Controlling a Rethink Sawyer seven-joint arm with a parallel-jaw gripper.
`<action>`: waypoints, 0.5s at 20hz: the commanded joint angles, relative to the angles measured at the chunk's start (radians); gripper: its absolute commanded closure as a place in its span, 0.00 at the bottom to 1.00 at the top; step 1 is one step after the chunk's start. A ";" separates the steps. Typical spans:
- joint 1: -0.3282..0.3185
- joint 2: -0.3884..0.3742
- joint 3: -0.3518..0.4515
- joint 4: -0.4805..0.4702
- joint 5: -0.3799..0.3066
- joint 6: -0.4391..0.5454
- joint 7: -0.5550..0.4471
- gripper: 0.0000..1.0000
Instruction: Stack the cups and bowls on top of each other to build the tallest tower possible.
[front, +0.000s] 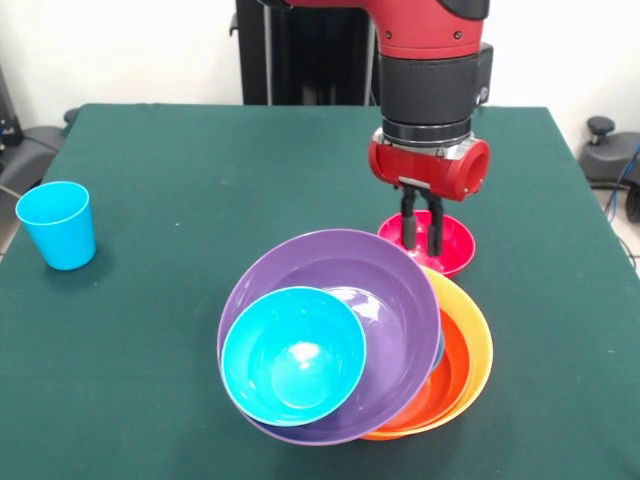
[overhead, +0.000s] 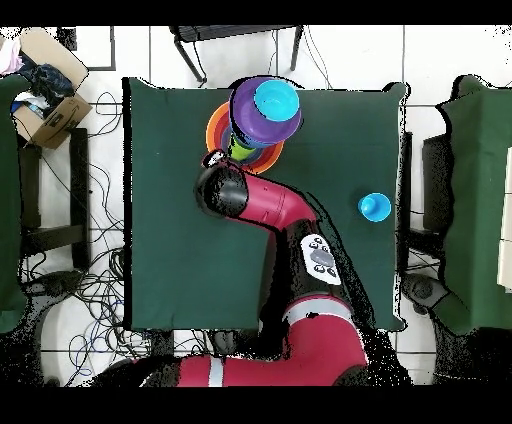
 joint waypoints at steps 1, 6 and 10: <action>0.037 0.011 0.005 0.013 -0.059 0.033 0.053 0.00; -0.004 0.009 0.025 0.040 -0.062 0.074 0.025 0.00; -0.021 -0.036 0.003 0.103 -0.085 0.056 0.020 0.00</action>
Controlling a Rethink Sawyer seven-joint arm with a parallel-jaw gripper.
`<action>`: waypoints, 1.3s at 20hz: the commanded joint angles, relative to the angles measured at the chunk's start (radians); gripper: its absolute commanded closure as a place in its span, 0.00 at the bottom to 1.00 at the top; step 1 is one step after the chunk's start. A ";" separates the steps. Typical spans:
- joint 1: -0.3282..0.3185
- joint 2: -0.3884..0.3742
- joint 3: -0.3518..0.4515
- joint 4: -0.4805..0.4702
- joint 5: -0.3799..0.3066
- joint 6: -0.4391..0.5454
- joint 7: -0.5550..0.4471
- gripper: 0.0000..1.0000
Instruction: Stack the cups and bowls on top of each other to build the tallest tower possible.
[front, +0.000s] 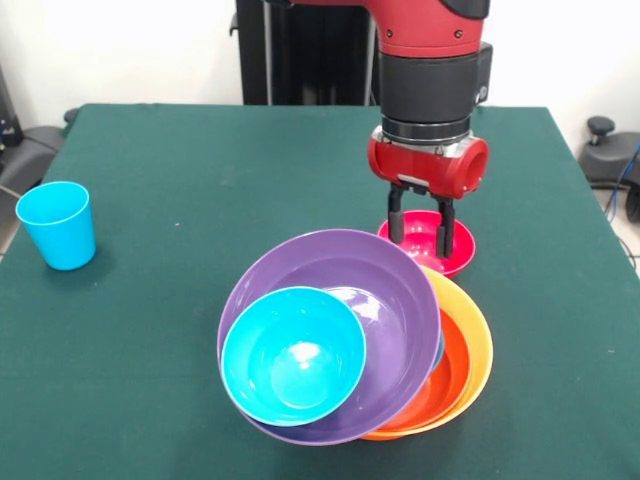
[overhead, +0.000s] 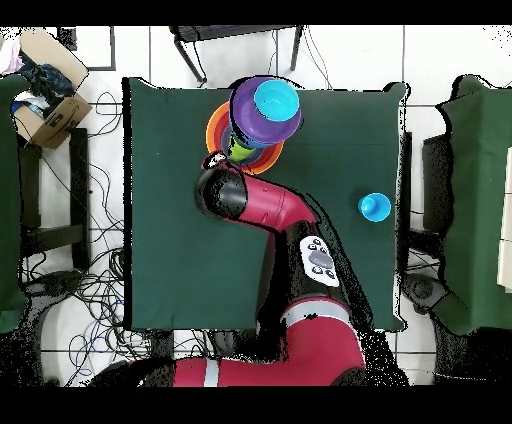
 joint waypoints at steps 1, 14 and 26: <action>-0.039 -0.040 0.019 0.108 -0.091 0.055 0.013 0.00; -0.116 -0.025 0.077 0.151 -0.145 0.016 -0.003 0.00; -0.103 0.094 0.089 0.108 -0.166 -0.113 0.060 0.00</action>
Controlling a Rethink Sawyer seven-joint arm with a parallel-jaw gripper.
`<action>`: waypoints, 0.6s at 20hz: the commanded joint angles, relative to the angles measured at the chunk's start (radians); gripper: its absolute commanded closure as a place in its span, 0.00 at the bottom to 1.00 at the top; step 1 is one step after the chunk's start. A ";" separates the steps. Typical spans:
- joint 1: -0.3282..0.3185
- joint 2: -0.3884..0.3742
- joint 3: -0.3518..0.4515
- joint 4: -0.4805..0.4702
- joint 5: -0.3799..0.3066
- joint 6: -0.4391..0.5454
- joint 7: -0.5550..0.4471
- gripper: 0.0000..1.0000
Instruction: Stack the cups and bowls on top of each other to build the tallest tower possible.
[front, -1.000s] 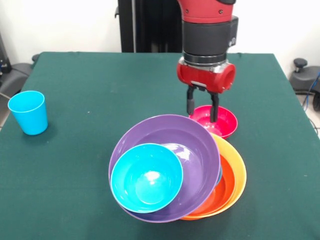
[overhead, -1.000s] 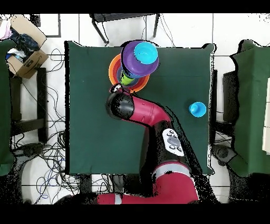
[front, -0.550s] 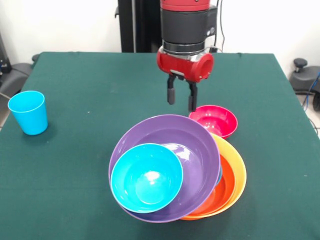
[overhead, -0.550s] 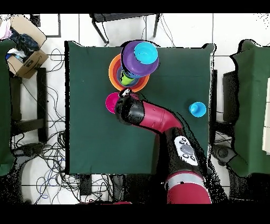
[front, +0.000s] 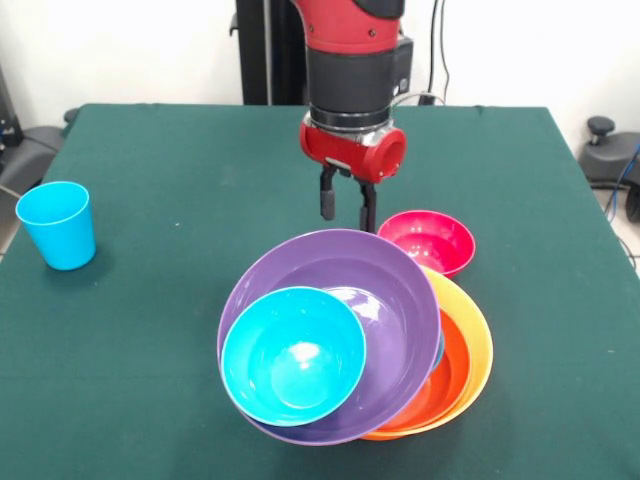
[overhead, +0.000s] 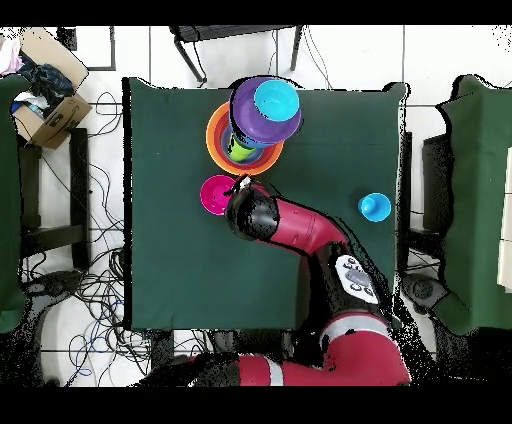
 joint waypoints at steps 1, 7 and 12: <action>0.014 0.095 0.088 0.008 -0.061 -0.082 0.064 0.00; 0.040 0.042 0.078 0.014 -0.040 -0.041 0.069 0.00; 0.042 -0.006 0.065 0.007 -0.038 0.023 0.046 0.00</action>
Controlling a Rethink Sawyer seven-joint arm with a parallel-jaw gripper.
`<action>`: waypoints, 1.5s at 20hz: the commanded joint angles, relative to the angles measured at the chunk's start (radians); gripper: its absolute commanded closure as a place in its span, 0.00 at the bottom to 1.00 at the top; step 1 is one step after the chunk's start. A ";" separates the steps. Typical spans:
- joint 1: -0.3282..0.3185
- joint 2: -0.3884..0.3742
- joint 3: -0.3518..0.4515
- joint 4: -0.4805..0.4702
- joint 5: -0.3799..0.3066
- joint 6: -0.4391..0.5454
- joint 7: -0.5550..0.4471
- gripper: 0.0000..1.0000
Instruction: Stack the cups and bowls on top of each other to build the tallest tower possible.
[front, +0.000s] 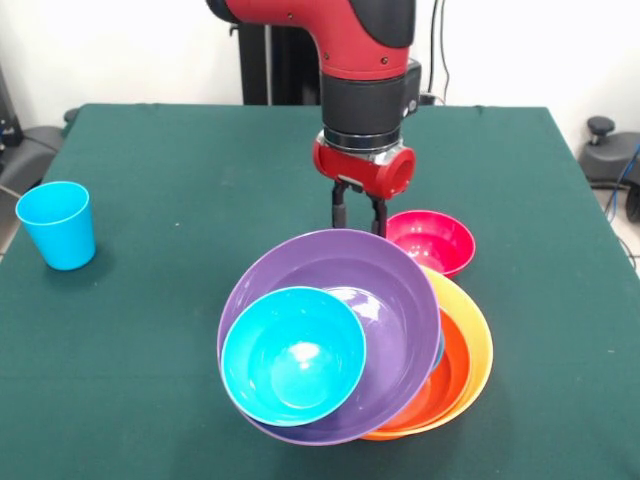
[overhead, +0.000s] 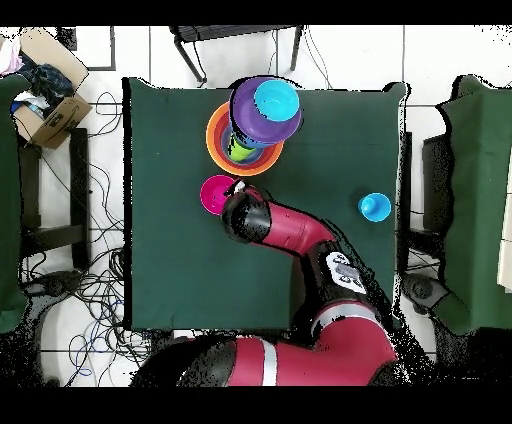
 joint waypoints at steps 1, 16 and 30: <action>0.026 -0.061 0.058 0.006 -0.038 0.075 0.043 0.00; 0.038 -0.051 0.048 0.020 -0.031 0.074 0.058 0.00; 0.090 0.036 0.047 0.038 -0.013 -0.039 0.125 0.00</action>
